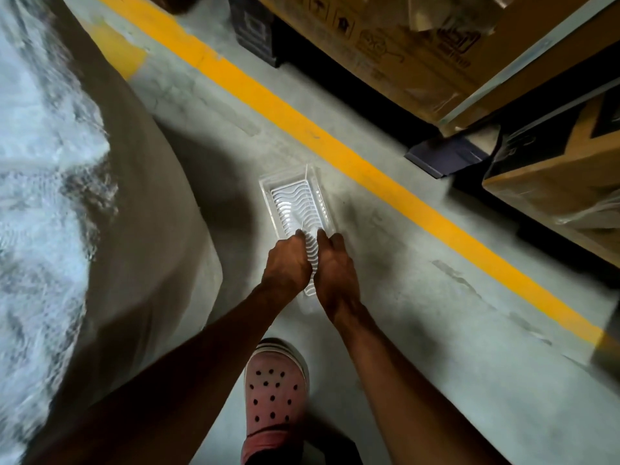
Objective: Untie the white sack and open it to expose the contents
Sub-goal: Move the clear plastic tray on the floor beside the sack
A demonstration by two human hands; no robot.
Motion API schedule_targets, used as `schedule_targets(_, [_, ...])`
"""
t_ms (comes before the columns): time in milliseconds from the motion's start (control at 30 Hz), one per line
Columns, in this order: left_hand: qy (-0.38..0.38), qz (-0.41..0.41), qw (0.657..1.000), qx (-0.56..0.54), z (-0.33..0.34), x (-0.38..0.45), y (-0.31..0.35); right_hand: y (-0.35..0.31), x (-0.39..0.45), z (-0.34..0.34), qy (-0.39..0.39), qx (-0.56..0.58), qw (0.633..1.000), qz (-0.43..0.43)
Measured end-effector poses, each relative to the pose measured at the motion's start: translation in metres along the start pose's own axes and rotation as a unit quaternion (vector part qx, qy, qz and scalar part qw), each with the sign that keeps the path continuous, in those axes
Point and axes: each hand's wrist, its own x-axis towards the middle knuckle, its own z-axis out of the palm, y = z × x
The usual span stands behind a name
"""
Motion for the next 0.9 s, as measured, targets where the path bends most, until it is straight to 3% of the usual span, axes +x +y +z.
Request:
schedule_targets(233, [-0.069, -0.037, 0.996, 0.049, 0.002, 0.007, 0.006, 0.004, -0.013, 0.011, -0.057, 0.026, 0.997, 0.039])
schedule_targets(367, [-0.059, -0.009, 0.991, 0.117, 0.000, 0.009, 0.002, 0.005, -0.017, 0.009, -0.084, -0.008, 0.996, 0.018])
schedule_targets(567, [-0.042, 0.083, 0.957, 0.274, -0.002, 0.005, -0.027, 0.016, -0.021, 0.019, -0.045, -0.030, 0.999, -0.004])
schedule_targets(733, [0.004, 0.111, 0.953, 0.283, 0.003, 0.007, -0.039, 0.019, -0.019, 0.025, -0.036, -0.075, 0.996, -0.033])
schedule_targets(900, [0.032, 0.118, 0.926, 0.356, -0.003, 0.004, -0.041, 0.016, -0.021, 0.011, 0.006, -0.235, 0.970, -0.059])
